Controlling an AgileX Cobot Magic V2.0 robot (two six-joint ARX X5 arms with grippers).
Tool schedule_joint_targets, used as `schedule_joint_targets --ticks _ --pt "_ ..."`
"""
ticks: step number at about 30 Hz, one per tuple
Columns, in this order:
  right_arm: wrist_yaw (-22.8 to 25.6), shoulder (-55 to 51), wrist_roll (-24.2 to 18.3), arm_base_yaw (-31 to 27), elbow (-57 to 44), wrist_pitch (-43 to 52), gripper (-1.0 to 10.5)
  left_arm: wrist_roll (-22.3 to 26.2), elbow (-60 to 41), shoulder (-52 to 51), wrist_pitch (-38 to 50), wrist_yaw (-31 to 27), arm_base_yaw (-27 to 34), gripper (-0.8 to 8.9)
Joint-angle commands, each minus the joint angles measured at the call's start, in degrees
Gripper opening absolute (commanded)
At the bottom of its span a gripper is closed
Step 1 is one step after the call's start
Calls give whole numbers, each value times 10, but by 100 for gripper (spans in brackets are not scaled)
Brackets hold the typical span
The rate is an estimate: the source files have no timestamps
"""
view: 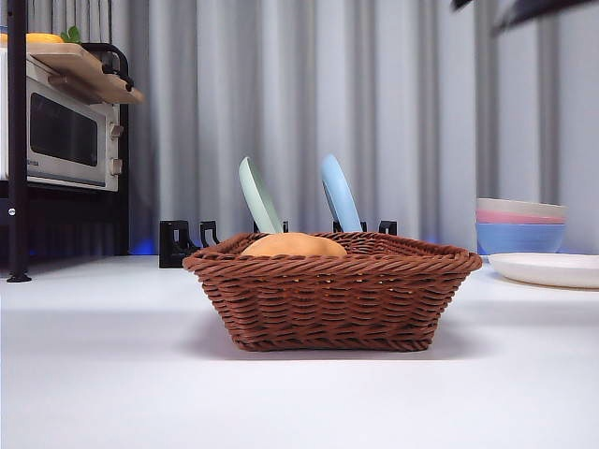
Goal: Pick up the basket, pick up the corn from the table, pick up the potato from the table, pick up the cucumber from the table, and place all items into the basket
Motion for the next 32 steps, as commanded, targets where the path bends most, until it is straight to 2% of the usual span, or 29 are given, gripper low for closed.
schedule_joint_targets --ticks 1,8,12,14,17,32 --pt "4 -43 -52 1 -10 -12 -11 14 -50 -31 15 -2 -2 -8" --pt "34 -187 -57 1 -118 -12 -11 0 -261 -171 105 3 -2 -8" --pt "34 -248 -51 0 -174 -26 -8 -6 -343 -247 118 25 -2 -8" --pt "33 -254 -28 0 -174 -48 2 -33 -345 -260 85 41 -2 -2" --pt "32 -254 -1 0 -174 -60 2 -34 -345 -260 44 43 -2 -1" --pt "32 -250 -2 0 -174 -64 2 -32 -345 -260 17 45 2 -1"
